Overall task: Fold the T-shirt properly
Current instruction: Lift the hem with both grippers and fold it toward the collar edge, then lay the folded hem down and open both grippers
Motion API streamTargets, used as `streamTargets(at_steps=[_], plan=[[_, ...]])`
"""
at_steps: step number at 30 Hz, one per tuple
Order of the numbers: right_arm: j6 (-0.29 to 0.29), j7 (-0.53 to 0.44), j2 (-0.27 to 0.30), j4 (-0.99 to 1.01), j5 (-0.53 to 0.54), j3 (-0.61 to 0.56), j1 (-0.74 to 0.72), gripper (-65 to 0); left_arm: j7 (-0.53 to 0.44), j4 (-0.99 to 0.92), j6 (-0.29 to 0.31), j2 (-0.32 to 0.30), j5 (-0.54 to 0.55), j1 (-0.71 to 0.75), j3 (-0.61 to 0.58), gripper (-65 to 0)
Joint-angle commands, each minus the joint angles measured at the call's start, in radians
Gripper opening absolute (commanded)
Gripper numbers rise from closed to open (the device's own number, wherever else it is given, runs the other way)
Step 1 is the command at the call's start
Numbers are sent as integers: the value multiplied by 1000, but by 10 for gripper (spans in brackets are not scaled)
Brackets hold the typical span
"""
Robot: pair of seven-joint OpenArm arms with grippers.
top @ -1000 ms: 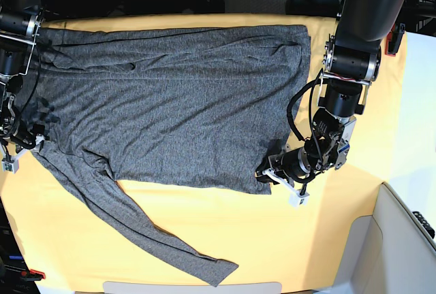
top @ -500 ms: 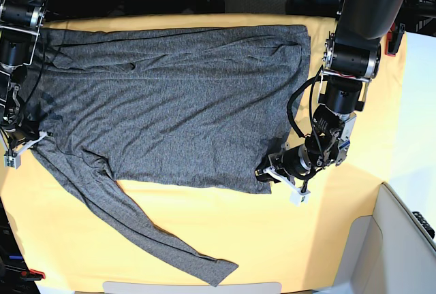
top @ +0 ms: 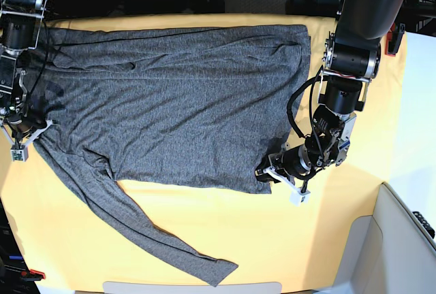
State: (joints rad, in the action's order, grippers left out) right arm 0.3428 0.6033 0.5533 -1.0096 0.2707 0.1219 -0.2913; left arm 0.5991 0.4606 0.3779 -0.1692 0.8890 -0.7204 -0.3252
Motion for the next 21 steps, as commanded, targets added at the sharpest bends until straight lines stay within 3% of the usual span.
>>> streamTargets(at_steps=[1,7,13,21], plan=[[-3,4,24,-38,8,3,-7,-649,12,10,-3,-5,-14,-21,-1,-643],[-78,4,35,-163,8,22,45,-649,12,10,-3,-3,-14,-21,-1,-643],[-77,4,30,-231,8,160,94,-649,23,85,-3,-5,-14,5,4,-648],[-77,4,34,-375,8,207,208,-649,147,370,-3,-56,-9,121,24,-648]])
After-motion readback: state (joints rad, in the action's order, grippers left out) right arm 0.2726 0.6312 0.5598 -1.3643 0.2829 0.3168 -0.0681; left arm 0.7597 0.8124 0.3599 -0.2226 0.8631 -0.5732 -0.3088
